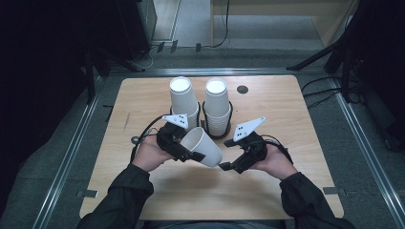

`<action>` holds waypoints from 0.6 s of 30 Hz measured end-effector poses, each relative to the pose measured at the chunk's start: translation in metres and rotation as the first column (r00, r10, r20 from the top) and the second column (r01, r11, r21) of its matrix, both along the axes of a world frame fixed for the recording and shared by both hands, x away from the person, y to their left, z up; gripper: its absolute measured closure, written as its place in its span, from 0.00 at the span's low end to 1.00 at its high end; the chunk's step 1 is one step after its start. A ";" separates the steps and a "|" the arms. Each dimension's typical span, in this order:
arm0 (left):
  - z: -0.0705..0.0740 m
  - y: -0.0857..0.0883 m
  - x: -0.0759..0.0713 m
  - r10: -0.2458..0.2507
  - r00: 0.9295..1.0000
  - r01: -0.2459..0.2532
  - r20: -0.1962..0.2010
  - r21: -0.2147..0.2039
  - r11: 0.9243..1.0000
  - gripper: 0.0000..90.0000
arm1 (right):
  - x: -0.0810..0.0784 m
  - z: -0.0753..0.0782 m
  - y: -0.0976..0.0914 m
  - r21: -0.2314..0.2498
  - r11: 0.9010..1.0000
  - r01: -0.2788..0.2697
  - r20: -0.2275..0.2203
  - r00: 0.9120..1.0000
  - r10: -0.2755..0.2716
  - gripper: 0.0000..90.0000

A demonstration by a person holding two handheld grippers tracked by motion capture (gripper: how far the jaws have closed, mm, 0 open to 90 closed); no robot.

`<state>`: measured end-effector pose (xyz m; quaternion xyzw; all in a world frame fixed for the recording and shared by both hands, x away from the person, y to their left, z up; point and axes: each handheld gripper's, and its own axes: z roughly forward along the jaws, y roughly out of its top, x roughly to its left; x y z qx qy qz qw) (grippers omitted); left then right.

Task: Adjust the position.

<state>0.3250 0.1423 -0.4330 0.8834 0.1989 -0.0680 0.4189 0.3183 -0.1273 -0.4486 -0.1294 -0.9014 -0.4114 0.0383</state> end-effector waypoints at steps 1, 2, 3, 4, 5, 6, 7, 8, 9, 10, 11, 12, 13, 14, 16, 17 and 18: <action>-0.001 0.001 0.001 -0.004 1.000 0.004 -0.001 0.009 1.000 0.25 | 0.001 0.000 -0.001 0.005 1.000 0.001 -0.002 1.000 -0.001 0.18; -0.001 0.001 0.001 -0.005 1.000 0.005 0.003 0.017 1.000 0.25 | 0.001 0.000 -0.001 0.005 1.000 0.003 -0.003 1.000 -0.003 0.18; -0.002 0.001 0.002 -0.007 1.000 0.007 -0.002 0.023 1.000 0.25 | 0.001 0.000 0.000 0.007 1.000 0.004 -0.004 1.000 -0.004 0.18; -0.002 0.001 0.002 -0.008 1.000 0.008 -0.003 0.033 0.999 0.25 | 0.001 0.000 0.000 0.006 1.000 0.002 -0.001 1.000 -0.002 0.18; -0.003 0.001 0.002 -0.010 1.000 0.010 0.001 0.044 0.999 0.25 | 0.001 -0.001 0.001 0.001 1.000 0.001 0.001 1.000 -0.001 0.18; -0.004 0.001 0.002 -0.012 1.000 0.013 -0.006 0.045 0.999 0.25 | 0.000 -0.002 0.001 -0.007 1.000 0.001 0.001 1.000 -0.001 0.18; -0.005 0.000 0.003 -0.015 1.000 0.014 0.006 0.063 0.998 0.25 | 0.000 -0.002 0.002 -0.008 1.000 -0.001 0.004 1.000 0.002 0.18; -0.005 0.000 0.003 -0.018 1.000 0.017 0.009 0.080 0.997 0.25 | 0.000 -0.003 0.002 -0.015 1.000 -0.001 0.003 1.000 0.001 0.18; -0.006 -0.001 0.003 -0.017 1.000 0.016 0.010 0.092 0.996 0.25 | 0.000 -0.004 0.003 -0.018 1.000 -0.003 0.004 1.000 0.004 0.18; -0.007 -0.002 0.003 -0.020 1.000 0.018 0.017 0.106 0.994 0.25 | 0.000 -0.005 0.003 -0.023 1.000 -0.004 0.004 1.000 0.004 0.18; -0.008 -0.003 0.003 -0.023 1.000 0.020 0.020 0.135 0.991 0.25 | 0.000 -0.006 0.004 -0.024 1.000 -0.003 0.003 1.000 0.004 0.18; -0.009 -0.004 0.003 -0.026 0.999 0.022 0.026 0.156 0.988 0.25 | 0.000 -0.007 0.004 -0.026 1.000 -0.005 0.001 1.000 0.005 0.18; -0.010 -0.004 0.003 -0.029 0.999 0.026 0.020 0.166 0.986 0.25 | 0.000 -0.009 0.005 -0.032 0.999 -0.004 -0.003 1.000 0.004 0.18; -0.011 -0.005 0.004 -0.032 0.999 0.028 0.022 0.175 0.984 0.25 | 0.000 -0.010 0.006 -0.042 0.999 -0.004 0.000 1.000 0.004 0.18; -0.012 -0.006 0.004 -0.041 0.999 0.033 0.031 0.202 0.979 0.25 | 0.000 -0.013 0.007 -0.057 0.998 -0.008 0.011 1.000 0.009 0.18; -0.013 -0.007 0.003 -0.046 0.998 0.036 0.039 0.218 0.975 0.25 | -0.001 -0.015 0.008 -0.064 0.998 -0.008 0.011 1.000 0.008 0.18; -0.014 -0.008 0.003 -0.054 0.998 0.043 0.044 0.231 0.972 0.25 | -0.001 -0.016 0.008 -0.071 0.997 -0.004 0.011 1.000 0.004 0.18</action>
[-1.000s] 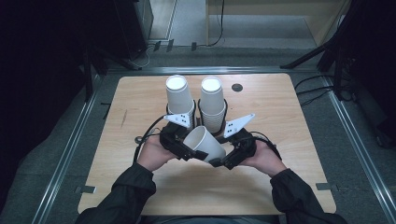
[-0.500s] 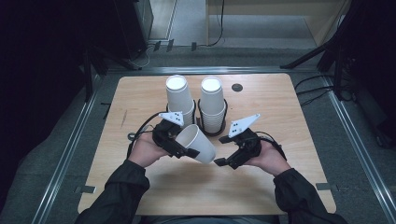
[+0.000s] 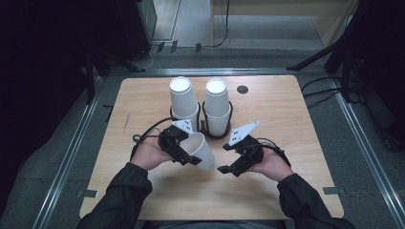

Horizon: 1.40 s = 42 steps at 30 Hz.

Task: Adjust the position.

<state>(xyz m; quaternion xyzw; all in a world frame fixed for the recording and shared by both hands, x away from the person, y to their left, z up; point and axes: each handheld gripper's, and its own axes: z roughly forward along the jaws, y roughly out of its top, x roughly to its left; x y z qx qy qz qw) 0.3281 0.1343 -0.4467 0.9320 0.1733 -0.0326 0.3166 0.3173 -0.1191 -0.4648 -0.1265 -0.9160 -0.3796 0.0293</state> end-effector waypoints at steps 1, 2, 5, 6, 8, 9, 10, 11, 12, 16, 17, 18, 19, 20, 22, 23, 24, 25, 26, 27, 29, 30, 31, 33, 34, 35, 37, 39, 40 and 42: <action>-0.001 -0.002 -0.001 -0.006 1.000 0.006 0.010 0.013 1.000 0.25 | 0.000 -0.002 0.001 -0.003 1.000 -0.005 0.003 1.000 0.005 0.18; -0.002 -0.003 -0.001 -0.010 1.000 0.010 0.009 0.017 1.000 0.25 | 0.001 -0.003 0.002 -0.006 1.000 -0.001 0.002 1.000 0.001 0.18; -0.003 -0.007 -0.004 -0.036 0.999 0.034 0.027 0.043 0.998 0.25 | 0.001 -0.007 0.004 -0.011 1.000 -0.003 -0.003 1.000 0.003 0.18; -0.003 -0.009 -0.005 -0.047 0.998 0.046 0.032 0.048 0.998 0.25 | 0.001 -0.009 0.006 -0.013 1.000 -0.006 -0.004 1.000 0.006 0.18; -0.002 -0.012 -0.007 -0.063 0.997 0.061 0.044 0.052 0.997 0.25 | 0.002 -0.012 0.008 -0.012 1.000 -0.018 -0.007 1.000 0.018 0.18; -0.002 -0.013 -0.007 -0.071 0.996 0.069 0.049 0.051 0.996 0.25 | 0.002 -0.014 0.009 -0.016 1.000 -0.025 -0.010 1.000 0.024 0.18; -0.001 -0.014 -0.008 -0.077 0.995 0.074 0.056 0.052 0.996 0.25 | 0.001 -0.015 0.010 -0.015 0.999 -0.036 -0.013 0.999 0.036 0.18; 0.000 -0.016 -0.009 -0.088 0.995 0.085 0.055 0.053 0.995 0.25 | 0.001 -0.017 0.012 -0.013 0.999 -0.046 -0.011 0.999 0.046 0.19; 0.000 -0.017 -0.010 -0.093 0.994 0.090 0.057 0.053 0.995 0.25 | 0.000 -0.020 0.014 -0.016 0.998 -0.058 -0.014 0.998 0.058 0.19; 0.002 -0.021 -0.013 -0.110 0.992 0.108 0.061 0.038 0.993 0.24 | -0.001 -0.024 0.021 -0.015 0.998 -0.069 -0.006 0.998 0.069 0.19; 0.003 -0.023 -0.014 -0.117 0.991 0.115 0.058 0.034 0.993 0.24 | -0.002 -0.025 0.023 -0.014 0.997 -0.071 0.000 0.998 0.071 0.19; 0.004 -0.023 -0.015 -0.119 0.991 0.117 0.059 0.027 0.993 0.24 | -0.002 -0.025 0.025 -0.010 0.998 -0.069 0.007 0.998 0.069 0.19; 0.004 -0.024 -0.015 -0.120 0.991 0.119 0.060 0.024 0.993 0.24 | -0.002 -0.025 0.025 -0.004 0.998 -0.068 0.005 0.998 0.068 0.19; 0.005 -0.025 -0.016 -0.120 0.991 0.119 0.061 0.020 0.993 0.24 | -0.003 -0.024 0.026 0.004 0.998 -0.068 0.008 0.998 0.068 0.19; 0.006 -0.026 -0.016 -0.124 0.990 0.124 0.062 0.007 0.992 0.24 | -0.003 -0.024 0.028 0.011 0.998 -0.067 0.007 0.998 0.067 0.19; 0.006 -0.027 -0.016 -0.128 0.990 0.128 0.059 0.002 0.992 0.24 | -0.003 -0.024 0.028 0.015 0.997 -0.070 0.008 0.998 0.069 0.19; 0.006 -0.028 -0.016 -0.132 0.989 0.133 0.059 0.003 0.991 0.24 | -0.003 -0.024 0.029 0.013 0.997 -0.074 0.009 0.997 0.074 0.19; 0.006 -0.028 -0.017 -0.130 0.990 0.130 0.061 0.001 0.992 0.24 | -0.004 -0.024 0.030 0.012 0.997 -0.078 0.019 0.997 0.078 0.19; 0.006 -0.029 -0.017 -0.131 0.990 0.131 0.060 0.003 0.991 0.24 | -0.005 -0.024 0.031 0.014 0.997 -0.078 0.029 0.997 0.078 0.22; 0.005 -0.029 -0.016 -0.129 0.990 0.129 0.062 0.011 0.992 0.24 | -0.005 -0.024 0.031 0.016 0.996 -0.086 0.024 0.996 0.086 0.27; 0.004 -0.028 -0.015 -0.123 0.992 0.123 0.039 0.008 0.992 0.22 | -0.007 -0.023 0.032 0.009 0.996 -0.090 0.042 0.995 0.089 0.28; 0.004 -0.027 -0.014 -0.121 0.992 0.121 0.034 0.007 0.993 0.21 | -0.007 -0.023 0.032 0.011 0.996 -0.091 0.029 0.995 0.090 0.28; 0.003 -0.026 -0.014 -0.125 0.991 0.125 0.039 0.001 0.992 0.20 | -0.007 -0.023 0.032 0.013 0.996 -0.091 0.034 0.995 0.091 0.28; 0.003 -0.025 -0.013 -0.126 0.991 0.127 0.041 -0.009 0.992 0.17 | -0.007 -0.021 0.031 0.013 0.996 -0.092 0.038 0.995 0.092 0.28; 0.003 -0.024 -0.013 -0.125 0.991 0.126 0.047 -0.014 0.992 0.16 | -0.007 -0.021 0.031 0.014 0.996 -0.091 0.042 0.995 0.090 0.28; 0.003 -0.024 -0.013 -0.117 0.992 0.119 0.056 -0.020 0.993 0.16 | -0.007 -0.020 0.031 0.015 0.996 -0.086 0.042 0.995 0.085 0.28; 0.004 -0.023 -0.012 -0.113 0.991 0.115 0.065 -0.029 0.993 0.10 | -0.006 -0.019 0.030 0.016 0.997 -0.081 0.043 0.996 0.080 0.28; 0.004 -0.021 -0.011 -0.098 0.993 0.102 0.062 -0.061 0.993 0.02 | -0.005 -0.019 0.028 0.014 0.997 -0.074 0.043 0.996 0.074 0.28; 0.005 -0.020 -0.011 -0.088 0.994 0.093 0.062 -0.074 0.993 0.00 | -0.005 -0.019 0.027 0.012 0.997 -0.073 0.041 0.997 0.073 0.28; 0.006 -0.017 -0.009 -0.078 0.995 0.083 0.064 -0.090 0.992 0.00 | -0.004 -0.018 0.026 0.013 0.998 -0.062 0.045 0.997 0.062 0.28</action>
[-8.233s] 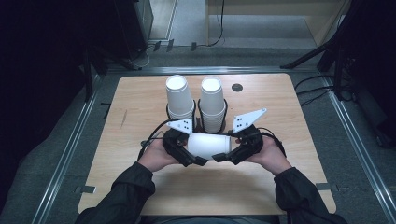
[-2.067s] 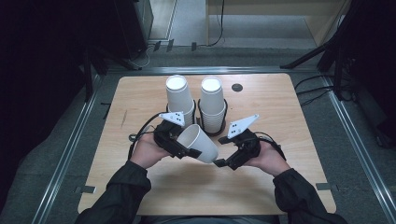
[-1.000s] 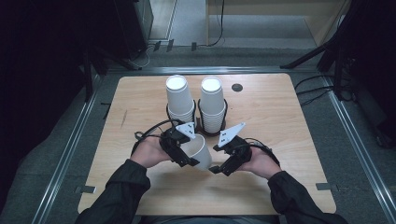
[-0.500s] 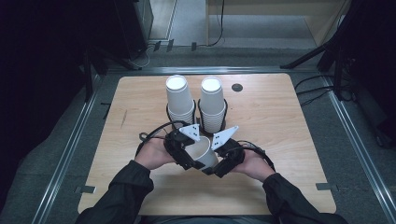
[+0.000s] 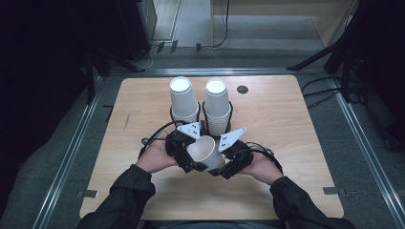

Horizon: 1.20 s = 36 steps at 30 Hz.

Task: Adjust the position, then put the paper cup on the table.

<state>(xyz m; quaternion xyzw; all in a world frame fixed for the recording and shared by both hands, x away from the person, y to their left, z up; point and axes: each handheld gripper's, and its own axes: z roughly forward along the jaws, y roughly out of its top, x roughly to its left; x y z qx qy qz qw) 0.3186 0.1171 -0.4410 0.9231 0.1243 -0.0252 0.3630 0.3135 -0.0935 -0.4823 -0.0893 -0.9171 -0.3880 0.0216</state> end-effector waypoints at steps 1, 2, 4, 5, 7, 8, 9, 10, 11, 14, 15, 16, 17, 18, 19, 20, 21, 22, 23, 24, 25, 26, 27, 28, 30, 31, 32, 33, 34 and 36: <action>0.000 0.002 0.000 0.011 1.000 -0.011 -0.002 -0.010 1.000 0.00 | 0.000 0.001 -0.001 0.001 1.000 0.005 -0.002 1.000 -0.005 0.28; 0.001 0.003 0.001 0.012 1.000 -0.012 -0.005 -0.013 1.000 0.00 | 0.001 0.002 -0.002 0.003 1.000 0.011 0.000 1.000 -0.011 0.28; 0.001 0.006 0.002 0.013 1.000 -0.013 -0.023 -0.029 0.999 0.00 | 0.002 0.004 -0.004 0.010 1.000 0.015 0.005 1.000 -0.015 0.28; 0.001 0.008 0.003 0.007 0.999 -0.008 -0.036 -0.038 0.999 0.00 | 0.002 0.005 -0.006 0.013 1.000 0.021 0.009 1.000 -0.021 0.28; 0.002 0.010 0.003 0.014 0.999 -0.016 -0.034 -0.051 0.999 0.00 | 0.004 0.006 -0.008 0.019 0.999 0.037 0.013 0.999 -0.037 0.28; 0.002 0.011 0.003 0.019 0.999 -0.021 -0.033 -0.055 0.998 0.00 | 0.005 0.007 -0.010 0.027 0.999 0.043 0.012 0.999 -0.043 0.28; 0.002 0.012 0.003 0.022 0.999 -0.024 -0.032 -0.060 0.998 0.00 | 0.005 0.008 -0.011 0.030 0.998 0.051 0.011 0.999 -0.051 0.28; 0.002 0.013 0.002 0.029 0.999 -0.031 -0.030 -0.070 0.997 0.00 | 0.005 0.009 -0.012 0.034 0.998 0.056 0.005 0.998 -0.056 0.28; 0.003 0.014 0.003 0.031 0.999 -0.033 -0.028 -0.072 0.997 0.00 | 0.006 0.010 -0.013 0.039 0.998 0.058 0.007 0.998 -0.058 0.28; 0.002 0.019 0.003 0.058 0.998 -0.061 -0.030 -0.105 0.993 0.00 | 0.007 0.013 -0.016 0.052 0.997 0.062 0.010 0.998 -0.062 0.28; 0.002 0.020 0.003 0.063 0.998 -0.066 -0.028 -0.111 0.992 0.00 | 0.007 0.014 -0.016 0.056 0.996 0.063 0.013 0.998 -0.064 0.28; 0.002 0.022 0.003 0.071 0.997 -0.074 -0.025 -0.118 0.990 0.00 | 0.006 0.015 -0.017 0.056 0.996 0.070 0.010 0.997 -0.070 0.28; 0.002 0.023 0.003 0.079 0.997 -0.082 -0.026 -0.127 0.989 0.00 | 0.007 0.016 -0.018 0.061 0.996 0.070 0.018 0.997 -0.071 0.27; 0.002 0.024 0.003 0.085 0.996 -0.088 -0.028 -0.135 0.987 0.00 | 0.006 0.016 -0.018 0.064 0.995 0.076 0.016 0.997 -0.077 0.27; 0.002 0.025 0.004 0.091 0.995 -0.094 -0.030 -0.142 0.985 0.00 | 0.006 0.017 -0.019 0.067 0.994 0.085 0.021 0.996 -0.087 0.27; 0.001 0.026 0.004 0.098 0.995 -0.102 -0.029 -0.153 0.983 0.00 | 0.006 0.018 -0.019 0.071 0.993 0.090 0.023 0.995 -0.092 0.27; 0.001 0.027 0.004 0.103 0.994 -0.108 -0.036 -0.164 0.981 0.00 | 0.007 0.018 -0.020 0.074 0.993 0.096 0.019 0.995 -0.097 0.28; 0.000 0.028 0.005 0.102 0.993 -0.111 -0.058 -0.183 0.977 0.00 | 0.007 0.018 -0.021 0.078 0.992 0.100 0.014 0.995 -0.102 0.27; -0.001 0.029 0.005 0.101 0.992 -0.116 -0.079 -0.207 0.971 0.00 | 0.007 0.018 -0.021 0.082 0.991 0.103 0.011 0.994 -0.105 0.27; -0.002 0.030 0.005 0.108 0.991 -0.125 -0.085 -0.226 0.966 0.00 | 0.007 0.017 -0.021 0.083 0.991 0.102 0.007 0.995 -0.103 0.27; -0.003 0.031 0.004 0.115 0.990 -0.131 -0.080 -0.232 0.964 0.00 | 0.007 0.017 -0.020 0.084 0.991 0.102 0.007 0.995 -0.103 0.27; -0.003 0.030 0.004 0.118 0.990 -0.132 -0.074 -0.227 0.965 0.00 | 0.007 0.017 -0.019 0.084 0.992 0.099 0.001 0.995 -0.099 0.27; -0.003 0.029 0.004 0.117 0.991 -0.128 -0.064 -0.219 0.967 0.00 | 0.007 0.017 -0.019 0.085 0.992 0.095 0.002 0.995 -0.096 0.27; -0.003 0.028 0.003 0.117 0.991 -0.128 -0.060 -0.221 0.967 0.00 | 0.007 0.016 -0.018 0.089 0.992 0.090 0.001 0.996 -0.091 0.27; -0.002 0.026 0.002 0.119 0.991 -0.128 -0.055 -0.227 0.965 0.00 | 0.007 0.015 -0.016 0.090 0.992 0.086 -0.010 0.996 -0.085 0.27; -0.002 0.025 0.003 0.113 0.991 -0.126 -0.069 -0.232 0.965 0.00 | 0.007 0.014 -0.015 0.088 0.993 0.084 -0.012 0.996 -0.083 0.27; -0.001 0.023 0.003 0.101 0.990 -0.121 -0.094 -0.243 0.962 0.00 | 0.006 0.014 -0.014 0.089 0.993 0.082 -0.013 0.997 -0.081 0.27; -0.001 0.022 0.003 0.094 0.991 -0.116 -0.097 -0.249 0.962 0.01 | 0.005 0.013 -0.013 0.089 0.993 0.078 -0.018 0.997 -0.076 0.27; -0.001 0.022 0.003 0.091 0.992 -0.111 -0.091 -0.251 0.962 0.02 | 0.005 0.013 -0.012 0.091 0.993 0.077 -0.017 0.997 -0.075 0.27; -0.001 0.019 0.001 0.099 0.992 -0.116 -0.079 -0.257 0.960 0.02 | 0.004 0.012 -0.010 0.099 0.993 0.070 -0.032 0.997 -0.067 0.27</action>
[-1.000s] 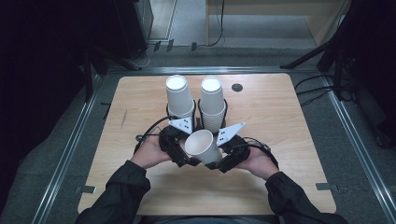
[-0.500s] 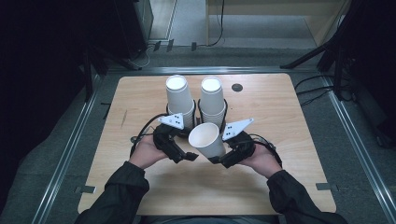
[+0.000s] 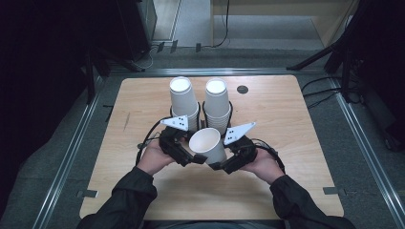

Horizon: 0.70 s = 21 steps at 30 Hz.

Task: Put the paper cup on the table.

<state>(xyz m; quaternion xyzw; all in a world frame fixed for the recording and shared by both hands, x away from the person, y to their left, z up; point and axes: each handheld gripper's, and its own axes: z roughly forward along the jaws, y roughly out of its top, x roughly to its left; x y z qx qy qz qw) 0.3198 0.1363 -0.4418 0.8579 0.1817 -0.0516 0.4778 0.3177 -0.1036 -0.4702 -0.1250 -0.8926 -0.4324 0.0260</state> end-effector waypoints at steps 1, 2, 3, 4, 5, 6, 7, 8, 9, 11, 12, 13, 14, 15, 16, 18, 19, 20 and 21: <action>0.000 -0.001 0.000 0.001 1.000 -0.001 0.009 0.000 1.000 0.02 | -0.001 0.000 0.001 0.005 1.000 -0.003 -0.004 1.000 0.003 0.27; 0.001 -0.001 -0.001 -0.001 1.000 0.001 0.006 -0.006 1.000 0.02 | -0.001 -0.001 0.003 0.011 1.000 -0.011 -0.004 1.000 0.011 0.27; 0.001 -0.002 -0.001 0.000 1.000 0.001 0.006 -0.010 1.000 0.02 | -0.002 -0.001 0.005 0.014 1.000 -0.015 -0.010 1.000 0.015 0.27; 0.001 -0.003 -0.001 -0.007 1.000 0.007 0.004 -0.012 1.000 0.02 | -0.003 -0.001 0.007 0.011 1.000 -0.021 -0.014 1.000 0.021 0.27; 0.000 -0.004 -0.002 -0.009 1.000 0.009 0.006 -0.011 1.000 0.02 | -0.004 -0.002 0.009 0.014 1.000 -0.025 -0.016 1.000 0.025 0.27; 0.000 -0.004 -0.002 -0.009 1.000 0.009 0.008 -0.009 1.000 0.03 | -0.004 -0.003 0.010 0.015 1.000 -0.027 -0.020 0.999 0.028 0.27; 0.001 -0.005 -0.003 -0.018 1.000 0.018 0.008 -0.014 1.000 0.04 | -0.004 -0.003 0.011 0.015 0.999 -0.028 -0.025 0.999 0.029 0.27; 0.001 -0.005 -0.004 -0.018 1.000 0.018 0.025 -0.021 1.000 0.08 | -0.004 -0.004 0.012 0.020 0.999 -0.030 -0.037 0.999 0.031 0.27; 0.002 -0.005 -0.006 -0.013 0.999 0.014 0.044 -0.025 1.000 0.10 | -0.004 -0.005 0.012 0.019 0.999 -0.028 -0.037 0.999 0.029 0.27; 0.003 -0.005 -0.006 -0.011 0.999 0.013 0.041 -0.031 0.999 0.10 | -0.004 -0.004 0.013 0.029 0.999 -0.033 -0.044 0.998 0.034 0.27; 0.003 -0.005 -0.005 -0.009 0.999 0.010 0.040 -0.032 0.999 0.10 | -0.004 -0.004 0.013 0.032 0.999 -0.031 -0.040 0.999 0.032 0.28; 0.003 -0.005 -0.006 -0.005 0.999 0.006 0.039 -0.034 0.999 0.11 | -0.004 -0.004 0.014 0.034 0.999 -0.031 -0.049 0.998 0.033 0.28; 0.003 -0.005 -0.006 -0.004 0.999 0.006 0.036 -0.032 0.999 0.11 | -0.004 -0.004 0.013 0.036 0.999 -0.032 -0.051 0.998 0.033 0.28; 0.003 -0.005 -0.006 -0.006 0.999 0.007 0.039 -0.026 1.000 0.11 | -0.004 -0.004 0.013 0.034 0.999 -0.032 -0.049 0.998 0.034 0.28; 0.004 -0.006 -0.007 -0.006 0.999 0.007 0.043 -0.020 1.000 0.12 | -0.004 -0.004 0.013 0.032 0.999 -0.033 -0.050 0.998 0.035 0.28; 0.004 -0.007 -0.008 -0.008 0.999 0.009 0.049 -0.013 1.000 0.14 | -0.005 -0.005 0.013 0.030 0.999 -0.033 -0.051 0.998 0.035 0.28; 0.005 -0.008 -0.008 -0.005 0.999 0.005 0.048 -0.009 1.000 0.14 | -0.005 -0.005 0.013 0.029 0.999 -0.034 -0.054 0.998 0.035 0.28; 0.005 -0.009 -0.008 -0.006 0.999 0.006 0.046 -0.005 1.000 0.15 | -0.005 -0.005 0.013 0.027 0.999 -0.033 -0.056 0.998 0.035 0.28; 0.005 -0.009 -0.008 -0.008 0.999 0.008 0.044 0.000 1.000 0.15 | -0.004 -0.005 0.013 0.026 0.999 -0.035 -0.058 0.998 0.036 0.28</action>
